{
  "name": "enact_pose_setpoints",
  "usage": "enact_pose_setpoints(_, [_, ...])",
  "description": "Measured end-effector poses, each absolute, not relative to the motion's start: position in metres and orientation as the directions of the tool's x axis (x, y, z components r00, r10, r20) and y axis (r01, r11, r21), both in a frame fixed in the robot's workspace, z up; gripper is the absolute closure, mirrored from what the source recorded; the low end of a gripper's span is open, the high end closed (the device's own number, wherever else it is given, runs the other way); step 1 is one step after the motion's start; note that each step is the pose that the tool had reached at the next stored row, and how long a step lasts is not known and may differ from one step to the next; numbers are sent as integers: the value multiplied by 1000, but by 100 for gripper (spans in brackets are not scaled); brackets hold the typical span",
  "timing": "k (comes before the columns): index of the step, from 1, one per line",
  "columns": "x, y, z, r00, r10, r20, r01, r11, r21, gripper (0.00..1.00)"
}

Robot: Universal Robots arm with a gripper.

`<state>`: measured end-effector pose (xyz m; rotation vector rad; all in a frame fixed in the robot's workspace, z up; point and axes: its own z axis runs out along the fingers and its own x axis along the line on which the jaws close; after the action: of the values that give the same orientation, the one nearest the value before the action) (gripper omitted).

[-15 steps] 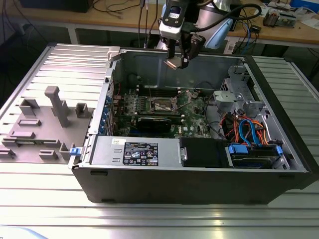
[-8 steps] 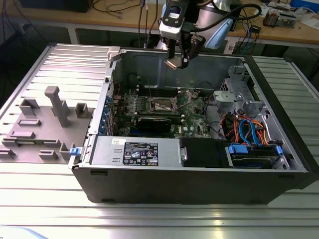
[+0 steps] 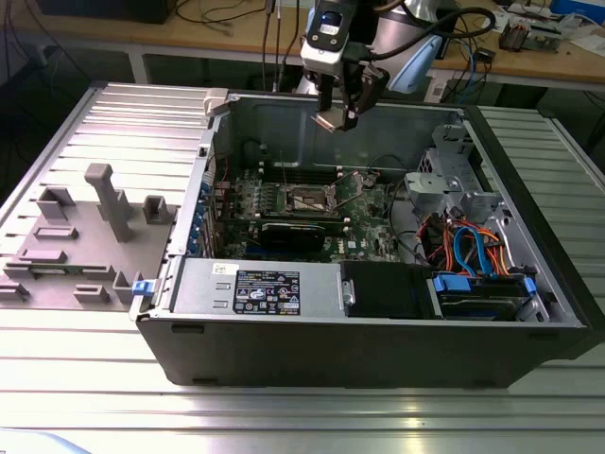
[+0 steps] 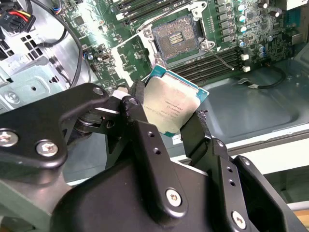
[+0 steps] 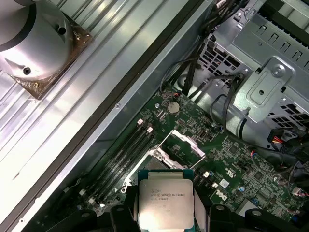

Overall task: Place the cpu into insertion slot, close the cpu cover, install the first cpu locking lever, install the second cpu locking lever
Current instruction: 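Place the cpu into insertion slot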

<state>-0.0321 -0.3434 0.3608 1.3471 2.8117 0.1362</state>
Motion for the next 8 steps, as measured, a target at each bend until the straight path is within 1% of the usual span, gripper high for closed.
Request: enact_pose_setpoints(8, [-32,-343,361,-571,821,19,818,568,88,46])
